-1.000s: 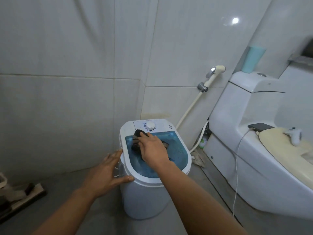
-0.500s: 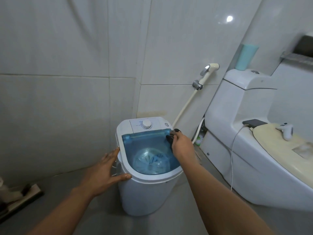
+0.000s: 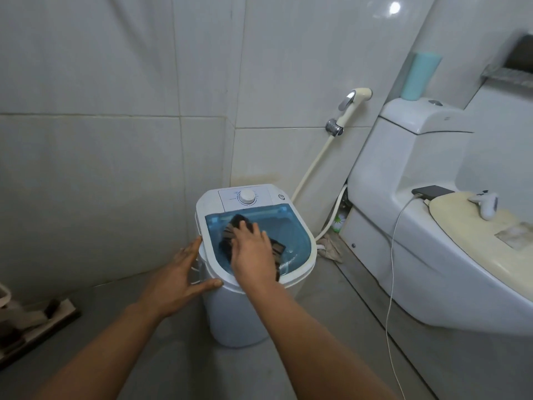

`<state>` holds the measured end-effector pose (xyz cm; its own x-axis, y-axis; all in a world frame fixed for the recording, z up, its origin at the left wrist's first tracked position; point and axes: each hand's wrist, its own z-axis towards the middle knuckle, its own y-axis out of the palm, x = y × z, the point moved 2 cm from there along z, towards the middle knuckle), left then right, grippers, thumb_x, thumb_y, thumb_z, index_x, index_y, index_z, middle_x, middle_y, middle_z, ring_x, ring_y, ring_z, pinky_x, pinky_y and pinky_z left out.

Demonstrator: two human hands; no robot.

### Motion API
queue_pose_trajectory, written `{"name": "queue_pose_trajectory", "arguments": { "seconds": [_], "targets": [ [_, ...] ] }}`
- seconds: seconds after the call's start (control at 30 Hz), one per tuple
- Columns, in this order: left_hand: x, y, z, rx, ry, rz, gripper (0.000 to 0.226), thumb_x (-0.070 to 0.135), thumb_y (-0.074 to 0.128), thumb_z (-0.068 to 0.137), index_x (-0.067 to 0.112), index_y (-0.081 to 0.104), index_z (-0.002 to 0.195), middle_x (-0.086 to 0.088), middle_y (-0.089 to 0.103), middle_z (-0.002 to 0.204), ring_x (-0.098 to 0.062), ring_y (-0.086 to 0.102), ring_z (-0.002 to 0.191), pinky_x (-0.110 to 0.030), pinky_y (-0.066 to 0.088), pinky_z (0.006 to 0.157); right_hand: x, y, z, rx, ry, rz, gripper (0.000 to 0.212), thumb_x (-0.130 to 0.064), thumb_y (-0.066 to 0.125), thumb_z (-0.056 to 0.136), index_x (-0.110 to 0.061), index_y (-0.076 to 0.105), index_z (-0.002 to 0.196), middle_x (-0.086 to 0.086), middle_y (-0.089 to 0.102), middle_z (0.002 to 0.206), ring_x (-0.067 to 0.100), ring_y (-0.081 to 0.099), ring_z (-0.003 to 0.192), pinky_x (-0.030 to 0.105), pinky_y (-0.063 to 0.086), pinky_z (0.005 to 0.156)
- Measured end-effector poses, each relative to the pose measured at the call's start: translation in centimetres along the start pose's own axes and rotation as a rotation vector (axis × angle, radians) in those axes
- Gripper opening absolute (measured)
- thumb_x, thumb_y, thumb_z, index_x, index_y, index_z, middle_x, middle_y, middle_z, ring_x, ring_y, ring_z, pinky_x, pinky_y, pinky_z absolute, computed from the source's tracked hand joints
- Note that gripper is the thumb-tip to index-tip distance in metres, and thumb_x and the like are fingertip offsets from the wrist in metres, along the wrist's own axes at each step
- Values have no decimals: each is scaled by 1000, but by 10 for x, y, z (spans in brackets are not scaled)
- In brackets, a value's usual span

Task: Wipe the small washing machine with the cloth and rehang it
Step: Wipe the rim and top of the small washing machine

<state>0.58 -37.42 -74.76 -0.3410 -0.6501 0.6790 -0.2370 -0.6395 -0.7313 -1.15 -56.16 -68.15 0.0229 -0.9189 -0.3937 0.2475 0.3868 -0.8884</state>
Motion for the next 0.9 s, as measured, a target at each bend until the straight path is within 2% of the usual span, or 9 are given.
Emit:
{"name": "queue_pose_trajectory", "arguments": {
  "seconds": [0.1,0.23,0.43,0.57,0.7,0.83,0.9],
  "targets": [
    [-2,1,1,0,-17,16,124,96,58,67,45,1,163,10,24,171,-12,43,146,-45,45,116,-15,4,-3,-62,-68,4,42,-22,38,106,-21,49,146,2,40,159,28,25,151,44,12,124],
    [-5,0,3,-28,-15,33,121,94,61,69,48,-2,162,12,20,172,-14,29,155,-50,38,122,0,-6,-3,-135,-152,-63,41,-21,40,105,-21,51,144,-1,39,159,28,27,150,47,15,123],
    [-1,-5,4,-58,-17,37,125,91,64,70,38,3,165,12,15,173,-11,21,158,-45,28,128,39,-28,-16,-143,-98,-58,40,-23,38,106,-25,53,142,-5,39,159,25,25,151,49,13,124],
    [4,-9,6,-87,-3,44,128,92,65,67,37,4,165,10,13,174,-8,15,159,-41,23,130,69,-48,-23,-93,0,-26,39,-24,39,106,-28,54,142,-4,42,157,25,29,150,50,14,123],
    [16,-8,10,-100,3,29,137,89,73,61,37,2,166,15,6,173,-4,5,159,-36,17,131,104,-59,-36,37,121,-4,34,-22,43,105,-22,61,134,0,50,152,28,36,145,53,21,120],
    [32,0,7,-60,14,-107,137,68,91,60,37,8,165,24,4,167,4,2,155,-24,11,125,111,-60,-47,135,190,107,33,-17,46,104,-14,64,131,6,52,150,34,37,144,55,29,117],
    [35,0,5,-47,7,-126,136,62,93,60,42,7,163,25,1,167,5,2,155,-22,12,124,106,-58,-52,161,194,152,32,-16,47,103,-13,64,131,8,52,150,35,35,146,56,28,118]
  ]
}}
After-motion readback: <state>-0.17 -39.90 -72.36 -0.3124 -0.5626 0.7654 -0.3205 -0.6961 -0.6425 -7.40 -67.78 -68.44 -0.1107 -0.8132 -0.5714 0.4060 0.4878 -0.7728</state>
